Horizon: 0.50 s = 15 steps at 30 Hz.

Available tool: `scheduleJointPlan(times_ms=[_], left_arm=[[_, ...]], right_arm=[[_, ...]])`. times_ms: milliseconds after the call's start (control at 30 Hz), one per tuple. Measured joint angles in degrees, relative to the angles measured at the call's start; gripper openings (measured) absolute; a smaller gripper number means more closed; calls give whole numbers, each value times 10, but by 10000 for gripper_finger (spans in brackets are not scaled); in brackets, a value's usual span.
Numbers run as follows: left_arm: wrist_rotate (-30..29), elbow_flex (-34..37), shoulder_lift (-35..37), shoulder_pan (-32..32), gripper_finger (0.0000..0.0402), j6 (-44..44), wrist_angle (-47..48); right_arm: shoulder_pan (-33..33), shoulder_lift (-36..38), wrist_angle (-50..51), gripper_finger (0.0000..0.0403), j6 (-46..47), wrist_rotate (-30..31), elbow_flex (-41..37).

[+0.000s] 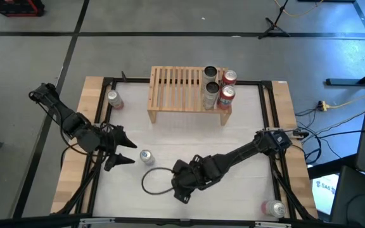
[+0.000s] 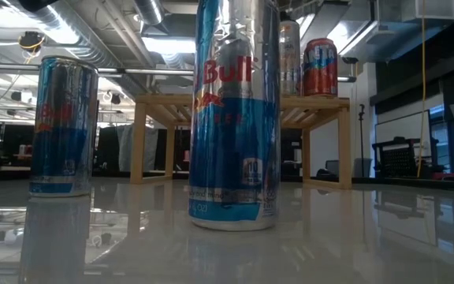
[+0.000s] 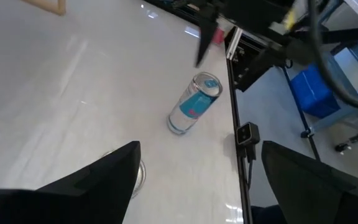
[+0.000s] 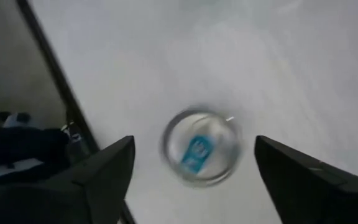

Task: Place canned beverage on shelf
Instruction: Put the bottom blue soda can on the shelf

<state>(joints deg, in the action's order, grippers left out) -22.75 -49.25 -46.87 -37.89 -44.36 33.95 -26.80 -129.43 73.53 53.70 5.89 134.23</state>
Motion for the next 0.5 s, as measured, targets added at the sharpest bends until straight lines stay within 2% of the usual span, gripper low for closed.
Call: scheduleJointPlan(times_ms=[200,367,500], left_arm=[[12,0,0,0,324,0,0],[12,0,0,0,324,0,0],[13,0,0,0,324,13,0]], right_arm=[[-1,-1,11,393,1,40,0],[-2,-1,-10,374,-5,26,0],[-1,-4,-8,355,9,45,-14]])
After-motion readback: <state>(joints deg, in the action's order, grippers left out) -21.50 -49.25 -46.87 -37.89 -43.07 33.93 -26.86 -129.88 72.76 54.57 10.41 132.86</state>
